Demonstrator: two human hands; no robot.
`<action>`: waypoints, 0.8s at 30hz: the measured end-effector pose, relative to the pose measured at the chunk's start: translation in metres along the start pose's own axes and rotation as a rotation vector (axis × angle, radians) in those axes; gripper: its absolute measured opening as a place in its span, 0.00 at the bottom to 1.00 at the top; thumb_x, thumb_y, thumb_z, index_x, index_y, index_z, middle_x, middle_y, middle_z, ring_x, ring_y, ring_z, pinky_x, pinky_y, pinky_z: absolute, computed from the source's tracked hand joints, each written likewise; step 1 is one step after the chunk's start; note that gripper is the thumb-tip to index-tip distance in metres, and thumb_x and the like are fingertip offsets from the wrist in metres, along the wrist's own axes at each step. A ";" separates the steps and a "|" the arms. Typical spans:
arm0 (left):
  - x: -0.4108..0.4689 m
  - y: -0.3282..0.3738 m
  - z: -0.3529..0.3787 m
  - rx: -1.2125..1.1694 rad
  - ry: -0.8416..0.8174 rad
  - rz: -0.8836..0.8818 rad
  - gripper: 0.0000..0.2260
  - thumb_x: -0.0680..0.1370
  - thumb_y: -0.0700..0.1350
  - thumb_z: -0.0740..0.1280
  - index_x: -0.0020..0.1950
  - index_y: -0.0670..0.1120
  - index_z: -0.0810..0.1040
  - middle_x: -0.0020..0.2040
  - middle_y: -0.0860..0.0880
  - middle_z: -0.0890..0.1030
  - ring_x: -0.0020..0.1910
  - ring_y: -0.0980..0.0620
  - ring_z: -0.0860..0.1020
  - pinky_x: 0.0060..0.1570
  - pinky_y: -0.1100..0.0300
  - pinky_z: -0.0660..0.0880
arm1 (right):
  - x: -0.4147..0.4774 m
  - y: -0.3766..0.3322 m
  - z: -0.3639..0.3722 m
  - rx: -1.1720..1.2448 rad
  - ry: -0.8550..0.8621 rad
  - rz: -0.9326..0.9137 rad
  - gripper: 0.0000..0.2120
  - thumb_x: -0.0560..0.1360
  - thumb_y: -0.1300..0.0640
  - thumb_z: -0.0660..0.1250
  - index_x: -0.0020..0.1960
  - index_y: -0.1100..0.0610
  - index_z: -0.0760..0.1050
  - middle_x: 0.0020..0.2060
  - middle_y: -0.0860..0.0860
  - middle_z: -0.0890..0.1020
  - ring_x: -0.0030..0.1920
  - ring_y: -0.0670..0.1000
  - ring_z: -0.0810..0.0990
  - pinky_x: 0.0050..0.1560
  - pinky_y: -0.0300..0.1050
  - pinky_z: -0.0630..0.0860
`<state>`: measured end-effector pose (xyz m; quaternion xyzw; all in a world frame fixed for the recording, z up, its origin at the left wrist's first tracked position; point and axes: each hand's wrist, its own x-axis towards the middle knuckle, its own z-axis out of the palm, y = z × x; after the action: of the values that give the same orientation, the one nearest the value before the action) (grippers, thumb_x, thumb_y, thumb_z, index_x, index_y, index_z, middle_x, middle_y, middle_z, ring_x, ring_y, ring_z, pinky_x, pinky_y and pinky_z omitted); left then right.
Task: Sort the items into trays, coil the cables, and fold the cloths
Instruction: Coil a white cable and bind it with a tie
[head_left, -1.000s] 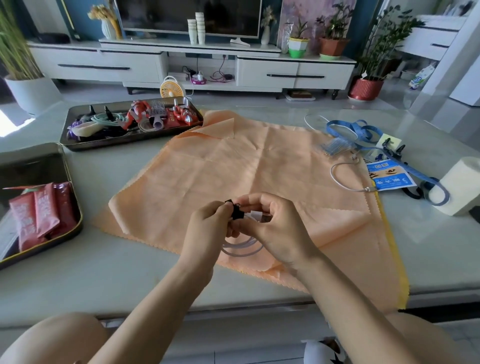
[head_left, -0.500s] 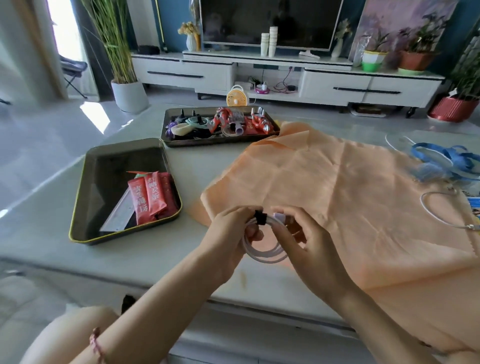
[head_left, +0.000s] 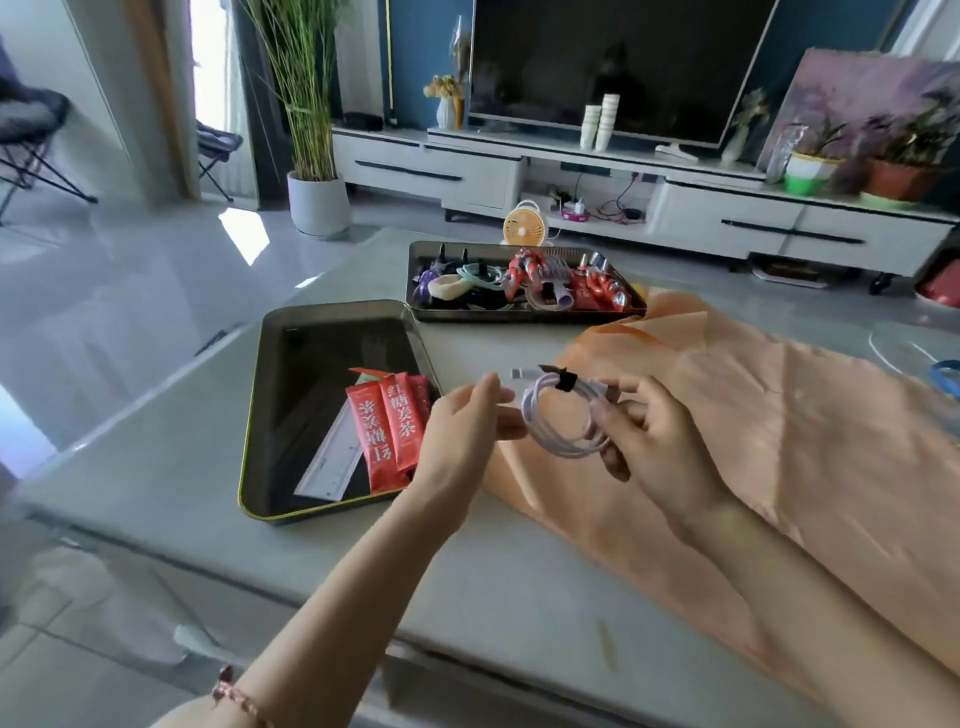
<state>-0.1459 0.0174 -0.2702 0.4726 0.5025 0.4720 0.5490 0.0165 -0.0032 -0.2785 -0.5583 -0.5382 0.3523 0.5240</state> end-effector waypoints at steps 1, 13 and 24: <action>0.007 -0.001 -0.003 0.007 0.025 0.046 0.13 0.82 0.47 0.55 0.48 0.45 0.78 0.42 0.46 0.83 0.39 0.54 0.81 0.35 0.66 0.70 | 0.014 0.000 0.003 0.020 0.021 0.041 0.04 0.78 0.62 0.62 0.52 0.56 0.73 0.31 0.54 0.77 0.23 0.44 0.69 0.23 0.36 0.65; 0.087 0.001 -0.032 0.079 0.133 0.173 0.08 0.77 0.41 0.60 0.47 0.52 0.76 0.46 0.53 0.81 0.46 0.56 0.78 0.40 0.64 0.70 | 0.194 -0.012 0.087 -0.031 0.102 0.085 0.03 0.79 0.62 0.61 0.46 0.58 0.71 0.31 0.52 0.74 0.26 0.46 0.69 0.21 0.34 0.66; 0.113 -0.005 -0.057 0.142 0.145 0.197 0.07 0.77 0.41 0.63 0.46 0.52 0.77 0.36 0.55 0.80 0.33 0.67 0.74 0.31 0.76 0.68 | 0.330 0.005 0.163 -0.462 0.216 0.109 0.15 0.78 0.57 0.63 0.61 0.65 0.70 0.58 0.62 0.76 0.56 0.60 0.77 0.56 0.50 0.74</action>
<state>-0.1971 0.1311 -0.2899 0.5217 0.5242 0.5197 0.4277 -0.0811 0.3513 -0.2603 -0.7256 -0.5145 0.1861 0.4174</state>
